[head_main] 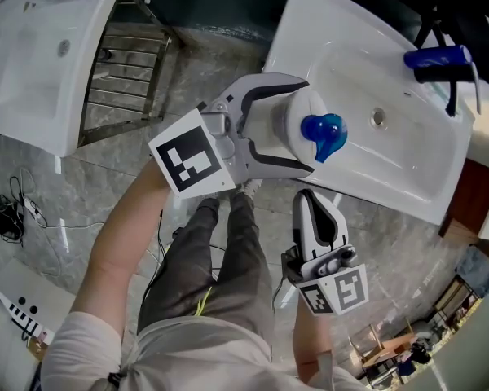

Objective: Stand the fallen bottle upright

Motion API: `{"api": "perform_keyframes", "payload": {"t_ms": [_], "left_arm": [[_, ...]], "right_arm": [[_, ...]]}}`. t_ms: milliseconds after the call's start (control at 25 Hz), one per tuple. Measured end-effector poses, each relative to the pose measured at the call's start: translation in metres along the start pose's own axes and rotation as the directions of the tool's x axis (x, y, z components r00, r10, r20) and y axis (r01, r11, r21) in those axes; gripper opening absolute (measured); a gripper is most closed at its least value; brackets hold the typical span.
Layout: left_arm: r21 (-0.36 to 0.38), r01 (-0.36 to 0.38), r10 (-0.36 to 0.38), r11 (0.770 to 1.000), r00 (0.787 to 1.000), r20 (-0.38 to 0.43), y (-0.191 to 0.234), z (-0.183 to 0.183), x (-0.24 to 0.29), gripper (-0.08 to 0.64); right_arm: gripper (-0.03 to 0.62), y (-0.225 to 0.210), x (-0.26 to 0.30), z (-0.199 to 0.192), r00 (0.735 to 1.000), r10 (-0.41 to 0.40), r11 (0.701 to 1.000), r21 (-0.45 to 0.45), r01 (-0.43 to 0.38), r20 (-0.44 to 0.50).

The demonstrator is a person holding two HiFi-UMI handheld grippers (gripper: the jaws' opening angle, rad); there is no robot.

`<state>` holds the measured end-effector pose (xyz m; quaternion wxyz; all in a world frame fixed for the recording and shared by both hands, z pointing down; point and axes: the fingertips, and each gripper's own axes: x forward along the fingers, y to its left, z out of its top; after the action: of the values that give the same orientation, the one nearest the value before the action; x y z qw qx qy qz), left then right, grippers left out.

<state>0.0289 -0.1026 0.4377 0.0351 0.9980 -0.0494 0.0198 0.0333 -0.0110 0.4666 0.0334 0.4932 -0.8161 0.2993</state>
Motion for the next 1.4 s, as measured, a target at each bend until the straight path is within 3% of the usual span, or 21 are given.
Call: {"api": "perform_keyframes", "payload": {"t_ms": [280, 640, 1160, 1400], "left_arm": [[-0.005, -0.04, 0.04, 0.999, 0.999, -0.021, 0.0, -0.006, -0.005, 0.517], [-0.001, -0.079, 0.079, 0.997, 0.996, -0.04, -0.005, -0.002, -0.015, 0.518], [-0.074, -0.176, 0.176, 0.982, 0.984, 0.002, -0.01, 0.011, -0.034, 0.517], [-0.085, -0.213, 0.213, 0.973, 0.977, -0.018, -0.018, 0.021, -0.043, 0.515]], "right_arm": [[0.041, 0.005, -0.003, -0.004, 1.0, -0.002, 1.0, 0.004, 0.002, 0.01], [0.041, 0.019, -0.009, 0.004, 1.0, -0.003, 1.0, -0.012, 0.004, 0.029], [0.041, 0.042, -0.031, 0.028, 0.999, -0.032, 0.997, -0.062, 0.035, 0.035], [0.041, 0.064, -0.04, 0.047, 0.998, -0.013, 0.998, -0.064, 0.017, 0.065]]}}
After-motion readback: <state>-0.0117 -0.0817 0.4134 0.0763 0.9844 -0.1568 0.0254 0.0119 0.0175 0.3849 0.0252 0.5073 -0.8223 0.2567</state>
